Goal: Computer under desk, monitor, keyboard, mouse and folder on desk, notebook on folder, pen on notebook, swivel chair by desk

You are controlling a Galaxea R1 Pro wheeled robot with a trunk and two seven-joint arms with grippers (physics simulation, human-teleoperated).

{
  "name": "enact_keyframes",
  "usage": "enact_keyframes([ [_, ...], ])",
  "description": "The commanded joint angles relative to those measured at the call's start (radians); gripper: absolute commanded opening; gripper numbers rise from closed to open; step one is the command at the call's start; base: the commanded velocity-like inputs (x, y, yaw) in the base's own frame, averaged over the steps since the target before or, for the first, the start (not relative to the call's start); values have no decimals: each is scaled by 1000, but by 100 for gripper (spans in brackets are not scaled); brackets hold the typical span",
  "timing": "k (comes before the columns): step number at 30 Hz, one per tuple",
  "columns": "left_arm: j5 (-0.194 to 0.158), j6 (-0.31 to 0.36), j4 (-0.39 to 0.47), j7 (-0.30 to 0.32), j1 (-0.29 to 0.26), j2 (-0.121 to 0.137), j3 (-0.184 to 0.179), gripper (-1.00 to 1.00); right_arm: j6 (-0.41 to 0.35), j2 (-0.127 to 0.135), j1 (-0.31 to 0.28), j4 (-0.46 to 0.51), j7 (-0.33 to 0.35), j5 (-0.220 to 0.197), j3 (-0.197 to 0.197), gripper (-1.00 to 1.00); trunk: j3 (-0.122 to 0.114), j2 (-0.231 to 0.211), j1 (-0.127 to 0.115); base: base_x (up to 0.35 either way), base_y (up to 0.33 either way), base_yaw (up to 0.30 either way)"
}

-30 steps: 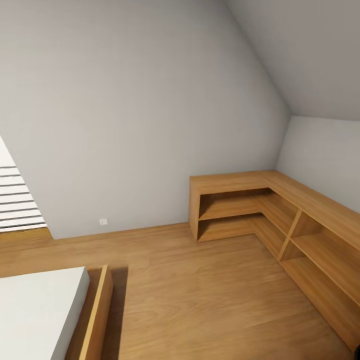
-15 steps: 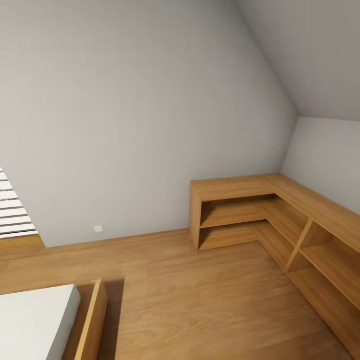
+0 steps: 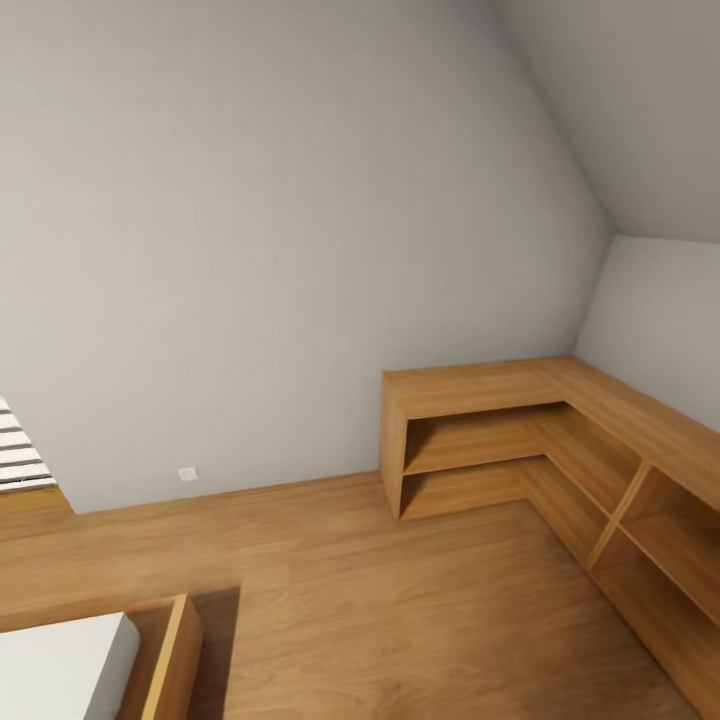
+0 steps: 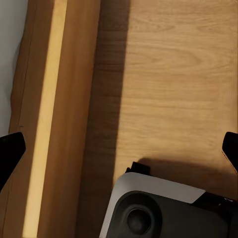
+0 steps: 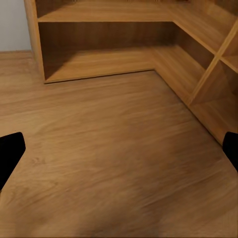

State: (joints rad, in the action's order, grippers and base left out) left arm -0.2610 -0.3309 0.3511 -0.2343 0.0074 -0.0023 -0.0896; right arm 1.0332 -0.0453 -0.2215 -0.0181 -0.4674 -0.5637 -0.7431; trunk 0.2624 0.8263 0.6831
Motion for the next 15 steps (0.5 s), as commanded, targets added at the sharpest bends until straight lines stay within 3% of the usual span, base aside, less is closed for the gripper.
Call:
enact_keyframes([
  [1,-9,-2,2,-6,0,1,-9,100,2,-1,-1,-2,-5,-4,-9,100,1,1,1,329,0,0],
  [15,-9,-2,1,-6,0,1,-9,100,2,-1,-1,-2,-5,-4,-9,100,1,1,1,329,0,0],
])
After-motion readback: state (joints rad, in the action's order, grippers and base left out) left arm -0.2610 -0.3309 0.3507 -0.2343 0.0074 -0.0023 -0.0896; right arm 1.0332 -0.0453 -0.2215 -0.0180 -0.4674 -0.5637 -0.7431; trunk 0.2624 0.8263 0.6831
